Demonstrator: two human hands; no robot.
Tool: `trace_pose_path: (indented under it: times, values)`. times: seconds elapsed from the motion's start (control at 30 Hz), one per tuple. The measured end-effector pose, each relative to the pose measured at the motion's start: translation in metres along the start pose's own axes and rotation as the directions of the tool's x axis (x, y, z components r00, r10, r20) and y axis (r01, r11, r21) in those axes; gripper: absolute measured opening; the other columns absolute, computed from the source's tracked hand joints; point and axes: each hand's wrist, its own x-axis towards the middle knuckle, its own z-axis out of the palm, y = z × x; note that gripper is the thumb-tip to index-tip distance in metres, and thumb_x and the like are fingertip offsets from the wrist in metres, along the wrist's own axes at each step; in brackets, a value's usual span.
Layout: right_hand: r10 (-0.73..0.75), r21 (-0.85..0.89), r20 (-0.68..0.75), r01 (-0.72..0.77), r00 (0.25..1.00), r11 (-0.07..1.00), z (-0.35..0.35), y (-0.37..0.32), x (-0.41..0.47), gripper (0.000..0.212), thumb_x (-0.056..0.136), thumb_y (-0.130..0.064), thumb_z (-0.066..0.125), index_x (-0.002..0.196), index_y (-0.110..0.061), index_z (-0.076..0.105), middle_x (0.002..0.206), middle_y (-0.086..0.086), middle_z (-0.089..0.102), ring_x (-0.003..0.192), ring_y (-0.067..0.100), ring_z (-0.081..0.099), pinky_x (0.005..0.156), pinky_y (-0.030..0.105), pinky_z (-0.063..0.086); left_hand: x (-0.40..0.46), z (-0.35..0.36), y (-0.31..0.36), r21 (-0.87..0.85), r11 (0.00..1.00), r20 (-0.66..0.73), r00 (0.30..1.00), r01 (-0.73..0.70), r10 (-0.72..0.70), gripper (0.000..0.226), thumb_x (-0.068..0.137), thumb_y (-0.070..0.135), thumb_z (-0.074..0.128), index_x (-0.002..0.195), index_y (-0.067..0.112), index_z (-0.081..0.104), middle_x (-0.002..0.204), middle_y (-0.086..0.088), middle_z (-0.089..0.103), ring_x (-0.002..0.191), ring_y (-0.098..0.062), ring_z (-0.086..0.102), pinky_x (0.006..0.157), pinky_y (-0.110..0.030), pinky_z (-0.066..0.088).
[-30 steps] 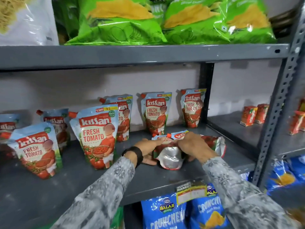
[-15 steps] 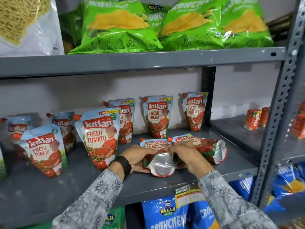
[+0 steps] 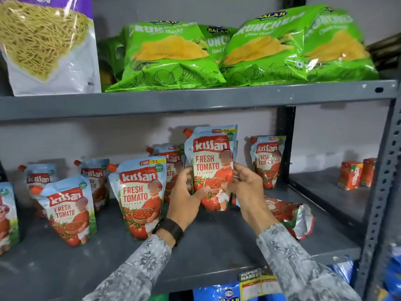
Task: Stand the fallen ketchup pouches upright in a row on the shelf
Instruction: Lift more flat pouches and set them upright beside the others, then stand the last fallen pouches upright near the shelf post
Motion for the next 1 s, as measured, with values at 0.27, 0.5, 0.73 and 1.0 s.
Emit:
trace_pose_path:
  times: [0.27,0.5,0.73,1.0]
  values:
    - [0.008,-0.116,-0.02,-0.011,1.0,0.993,-0.003,0.057,0.001,0.049,0.077,0.029,0.062,0.11,-0.007,0.071,0.099,0.004,0.078,0.091,0.017,0.073,0.067,0.02,0.061,-0.007,0.007,-0.046,0.041,0.987,-0.016,0.988,0.154,-0.153,0.058,0.074,0.007,0.083,0.114,0.033,0.049,0.119,0.006,0.064,0.114,-0.019,0.063,0.094,-0.04,0.056]
    - [0.025,-0.115,0.007,-0.024,1.0,0.993,-0.003,0.059,0.003,0.049,0.079,0.028,0.063,0.104,-0.014,0.069,0.099,0.0,0.076,0.092,0.014,0.073,0.071,0.022,0.062,-0.002,0.001,-0.049,0.023,0.971,0.024,0.971,0.238,-0.239,0.072,0.069,0.012,0.087,0.126,0.028,0.046,0.126,0.0,0.06,0.115,-0.023,0.062,0.098,-0.047,0.055]
    - [-0.143,-0.551,0.059,0.152,0.988,0.82,-0.052,-0.004,0.014,0.028,0.088,-0.002,0.072,0.113,-0.016,0.073,0.1,0.0,0.075,0.096,0.015,0.071,0.087,0.029,0.058,-0.041,0.023,-0.003,0.023,0.982,-0.329,0.929,0.189,-0.171,0.029,0.085,0.013,0.074,0.107,0.021,0.058,0.098,0.001,0.063,0.084,-0.012,0.064,0.068,-0.019,0.049]
    - [0.271,-0.998,-0.048,-0.054,0.961,0.013,-0.199,-0.06,0.083,0.052,0.078,-0.043,0.07,0.118,-0.009,0.068,0.114,0.008,0.071,0.089,0.027,0.062,0.077,0.033,0.051,-0.047,0.187,0.05,-0.217,0.618,0.322,0.653,0.756,-0.686,0.04,0.087,0.024,0.074,0.123,0.012,0.06,0.118,-0.012,0.062,0.112,-0.031,0.066,0.083,-0.042,0.059]
